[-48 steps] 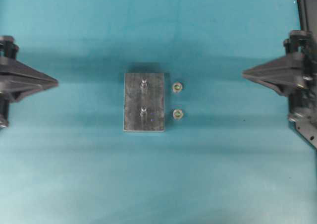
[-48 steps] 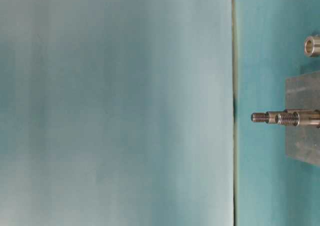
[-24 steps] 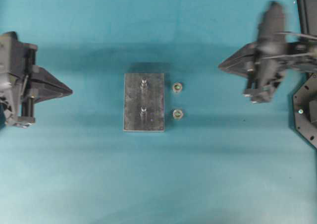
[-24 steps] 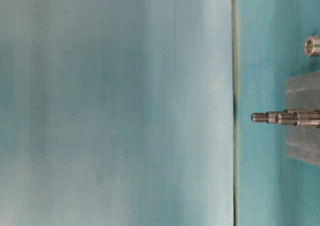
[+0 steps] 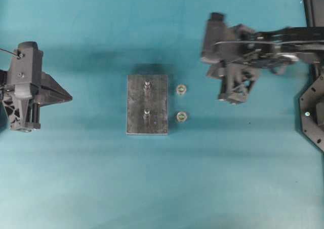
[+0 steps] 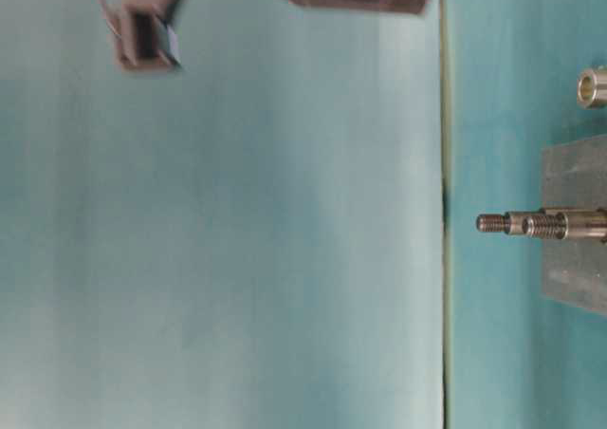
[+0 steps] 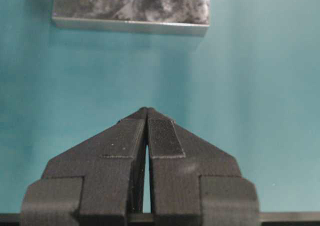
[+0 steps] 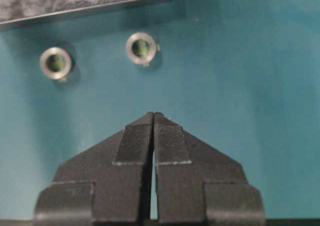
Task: Insert the washer onto the shaft.
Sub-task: 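Move the right gripper over the upper washer beside the block, then lower the right gripper and close it on the upper washer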
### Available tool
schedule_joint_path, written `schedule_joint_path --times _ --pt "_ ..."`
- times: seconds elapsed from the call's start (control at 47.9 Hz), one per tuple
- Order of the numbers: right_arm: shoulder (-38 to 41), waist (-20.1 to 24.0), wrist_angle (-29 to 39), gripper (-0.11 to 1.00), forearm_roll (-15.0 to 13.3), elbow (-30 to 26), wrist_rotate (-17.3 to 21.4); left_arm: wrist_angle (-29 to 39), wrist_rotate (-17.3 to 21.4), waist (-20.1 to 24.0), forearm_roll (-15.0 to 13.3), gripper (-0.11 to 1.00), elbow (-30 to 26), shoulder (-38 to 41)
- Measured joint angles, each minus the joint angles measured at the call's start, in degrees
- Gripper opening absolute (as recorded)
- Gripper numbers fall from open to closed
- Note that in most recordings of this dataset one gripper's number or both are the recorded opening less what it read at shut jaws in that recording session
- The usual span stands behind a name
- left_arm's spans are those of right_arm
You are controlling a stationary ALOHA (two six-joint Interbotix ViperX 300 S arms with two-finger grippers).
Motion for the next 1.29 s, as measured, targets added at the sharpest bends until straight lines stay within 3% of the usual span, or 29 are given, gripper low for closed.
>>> schedule_joint_path --times 0.104,0.271,0.334,0.668,1.293 --pt "3.2 0.0 0.0 0.24 0.0 -1.5 -0.8 0.0 1.1 0.0 0.0 0.0 -0.4 0.6" --pt "7.7 0.1 -1.0 0.72 0.0 -3.5 -1.2 -0.7 1.8 0.0 0.0 0.0 -0.5 3.3" --pt "9.7 0.1 -1.3 0.84 0.0 -4.5 -1.2 -1.5 1.8 0.0 0.0 0.0 -0.5 4.2" --pt "16.9 1.6 -1.6 0.8 0.0 -8.1 -1.3 -5.2 1.8 0.0 0.0 0.0 -0.4 7.3" --pt "20.9 2.0 -6.2 0.79 0.0 -8.1 -1.3 -5.7 2.8 0.0 0.0 0.0 -0.4 8.5"
